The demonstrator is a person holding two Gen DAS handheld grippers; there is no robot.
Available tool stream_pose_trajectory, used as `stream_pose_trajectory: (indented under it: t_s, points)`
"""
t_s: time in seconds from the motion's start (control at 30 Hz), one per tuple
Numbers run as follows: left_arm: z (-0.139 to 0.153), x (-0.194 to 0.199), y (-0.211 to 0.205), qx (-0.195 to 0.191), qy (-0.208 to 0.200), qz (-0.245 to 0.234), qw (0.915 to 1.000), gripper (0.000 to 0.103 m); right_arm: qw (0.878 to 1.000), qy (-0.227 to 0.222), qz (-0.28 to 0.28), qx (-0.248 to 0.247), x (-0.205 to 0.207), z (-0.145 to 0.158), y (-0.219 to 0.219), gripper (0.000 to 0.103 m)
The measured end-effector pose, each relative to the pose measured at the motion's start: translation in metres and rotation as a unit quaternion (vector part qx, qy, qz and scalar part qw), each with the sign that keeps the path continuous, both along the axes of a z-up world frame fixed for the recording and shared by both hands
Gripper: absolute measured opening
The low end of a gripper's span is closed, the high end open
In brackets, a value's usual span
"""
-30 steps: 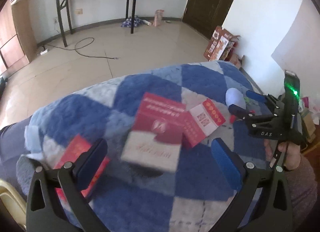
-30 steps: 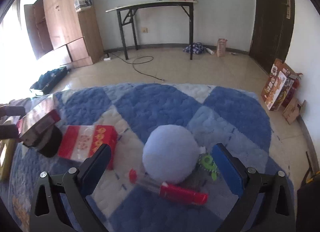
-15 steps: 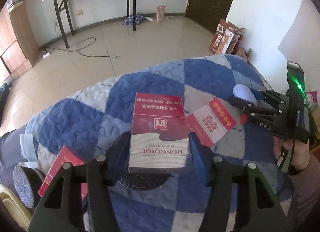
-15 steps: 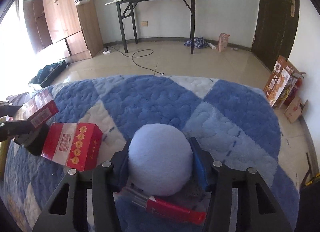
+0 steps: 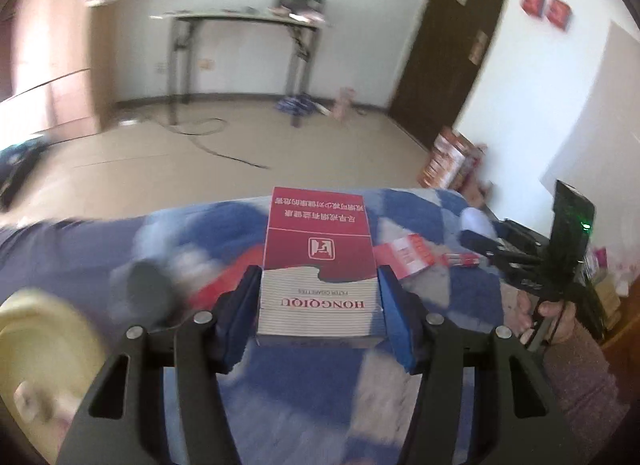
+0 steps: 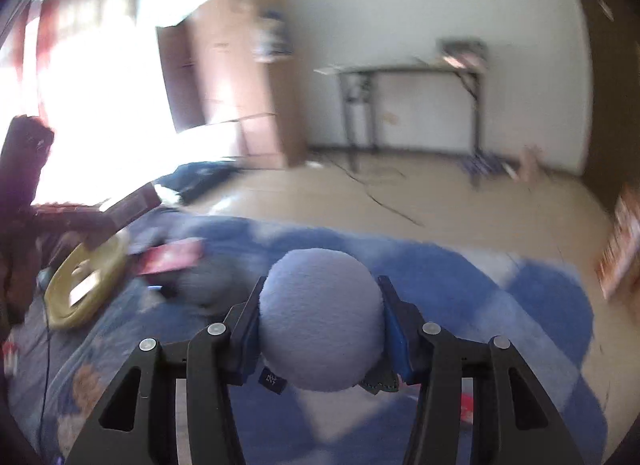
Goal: Organize rigid objects
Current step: 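Carry the box into the yellow basin with the left gripper while the right releases the ball there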
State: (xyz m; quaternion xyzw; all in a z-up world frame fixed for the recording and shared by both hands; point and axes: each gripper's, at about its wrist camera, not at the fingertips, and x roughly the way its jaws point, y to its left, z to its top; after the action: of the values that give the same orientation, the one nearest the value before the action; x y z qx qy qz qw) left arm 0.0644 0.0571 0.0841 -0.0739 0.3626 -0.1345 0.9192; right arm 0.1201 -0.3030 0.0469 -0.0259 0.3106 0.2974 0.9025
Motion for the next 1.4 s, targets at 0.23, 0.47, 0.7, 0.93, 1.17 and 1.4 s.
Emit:
stream_pose_trajectory:
  t_s: [0.23,0.47,0.7,0.93,1.17,1.4]
  points:
    - [0.007,-0.098,0.140,0.018,0.009,0.156,0.9876,0.059,0.982,0.003,0.186,0.018,-0.045,0.033,0.143,0.050]
    - [-0.057,-0.143,0.218,-0.009,0.059,0.246,0.9674,0.059,0.949,0.057,0.309,-0.022,-0.071,-0.012,0.282,0.050]
    - [-0.086,-0.146,0.233,-0.023,0.060,0.249,0.9662,0.059,0.933,0.081,0.341,-0.083,-0.072,-0.048,0.384,0.050]
    - [-0.093,-0.148,0.234,-0.022,0.061,0.240,0.9686,0.059,0.930,0.067,0.348,-0.097,-0.072,-0.057,0.427,0.050]
    - [-0.094,-0.146,0.231,-0.016,0.061,0.236,0.9697,0.059,0.934,0.082,0.335,-0.089,-0.060,-0.065,0.416,0.050]
    - [-0.091,-0.152,0.237,-0.040,0.055,0.241,0.9682,0.059,0.940,0.099,0.319,-0.066,-0.046,-0.063,0.413,0.050]
